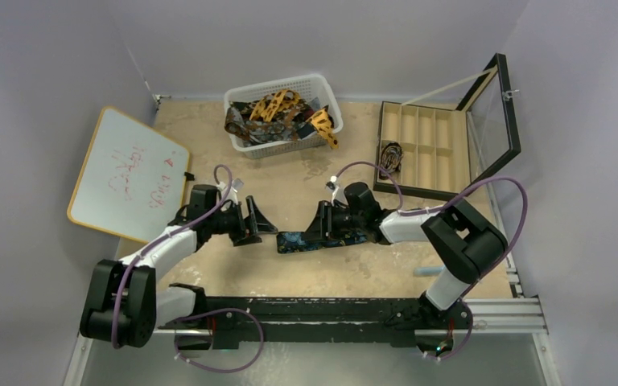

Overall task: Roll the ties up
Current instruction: Roll the tie at the center of the board.

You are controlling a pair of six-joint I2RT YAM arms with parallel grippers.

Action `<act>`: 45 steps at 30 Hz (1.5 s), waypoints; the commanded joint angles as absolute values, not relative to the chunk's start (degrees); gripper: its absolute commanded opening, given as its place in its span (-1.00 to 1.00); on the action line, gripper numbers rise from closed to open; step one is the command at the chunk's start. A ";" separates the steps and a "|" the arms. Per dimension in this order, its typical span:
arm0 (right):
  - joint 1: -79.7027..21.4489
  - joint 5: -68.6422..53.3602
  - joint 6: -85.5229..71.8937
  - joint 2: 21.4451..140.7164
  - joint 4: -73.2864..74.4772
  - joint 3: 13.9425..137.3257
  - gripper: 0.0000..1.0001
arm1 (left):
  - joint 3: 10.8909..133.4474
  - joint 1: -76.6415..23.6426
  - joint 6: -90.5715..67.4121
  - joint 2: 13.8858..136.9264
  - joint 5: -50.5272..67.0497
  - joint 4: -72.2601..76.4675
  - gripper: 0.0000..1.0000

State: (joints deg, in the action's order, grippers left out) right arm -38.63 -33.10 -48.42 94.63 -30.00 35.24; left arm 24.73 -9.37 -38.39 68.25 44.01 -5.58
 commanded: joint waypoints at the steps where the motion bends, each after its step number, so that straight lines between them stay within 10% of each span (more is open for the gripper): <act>1: -38.50 -35.24 -47.81 95.75 -30.83 37.09 -0.11 | 24.45 -8.96 -37.95 68.34 46.29 -2.98 0.61; 38: -37.35 -33.66 -45.53 101.34 -27.30 37.71 -0.52 | 16.60 -18.54 -51.40 72.51 37.90 15.86 0.54; 45: -37.35 -34.10 -44.48 97.27 -27.83 38.14 -0.08 | 17.04 -18.63 -51.55 72.36 36.78 16.15 0.54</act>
State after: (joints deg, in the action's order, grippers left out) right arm -37.54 -34.65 -46.76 100.01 -28.42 36.86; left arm 16.91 -18.35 -50.65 72.88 38.50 13.37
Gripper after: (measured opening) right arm 0.409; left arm 0.771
